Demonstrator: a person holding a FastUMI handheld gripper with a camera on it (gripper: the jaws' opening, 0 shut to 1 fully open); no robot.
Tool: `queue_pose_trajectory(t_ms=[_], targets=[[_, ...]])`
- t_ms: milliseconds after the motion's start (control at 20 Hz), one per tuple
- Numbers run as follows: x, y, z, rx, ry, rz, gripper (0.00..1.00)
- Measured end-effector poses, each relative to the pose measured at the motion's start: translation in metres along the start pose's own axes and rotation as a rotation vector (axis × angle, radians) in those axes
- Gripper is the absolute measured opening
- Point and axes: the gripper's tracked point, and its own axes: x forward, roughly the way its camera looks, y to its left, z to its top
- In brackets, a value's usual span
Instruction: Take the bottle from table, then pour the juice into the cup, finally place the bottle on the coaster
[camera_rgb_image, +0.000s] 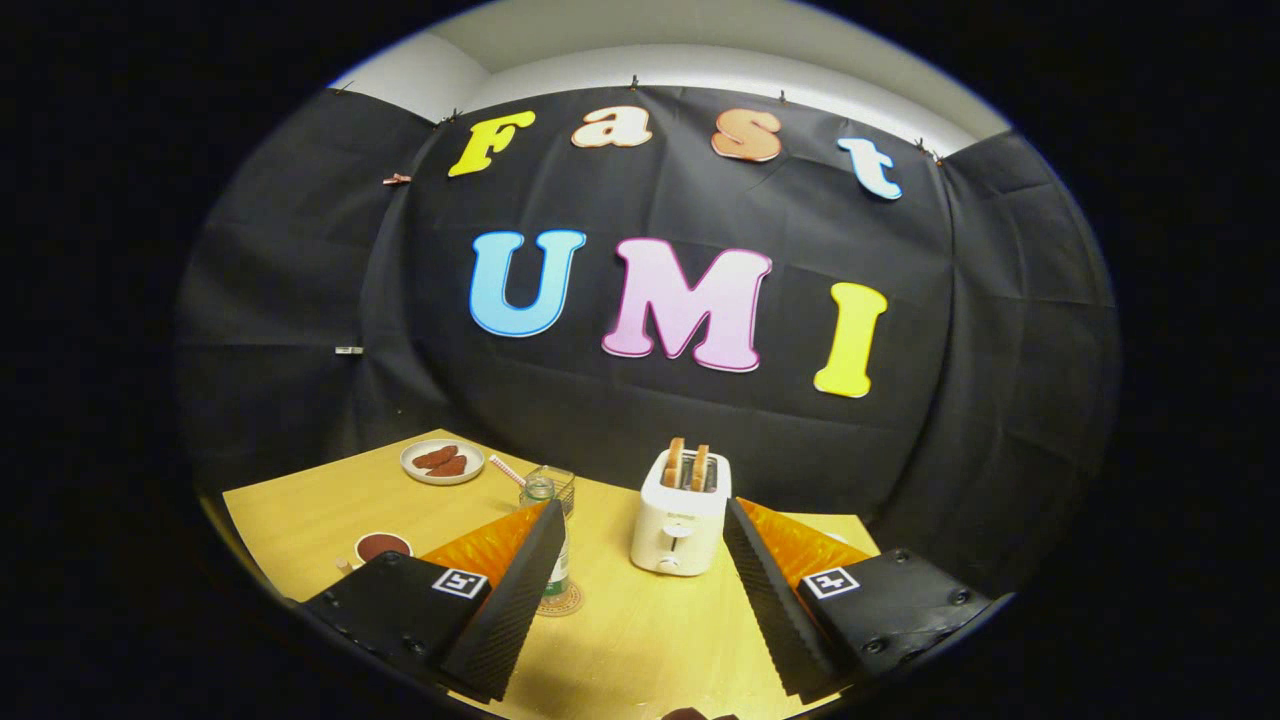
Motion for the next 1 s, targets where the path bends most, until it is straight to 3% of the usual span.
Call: queue_pose_trajectory(t_ms=[450, 1000], targets=[[-0.092, -0.034, 0.026, -0.007, -0.034, -0.151, 0.98], [-0.135, -0.035, 0.023, 0.034, -0.029, -0.197, 0.98]])
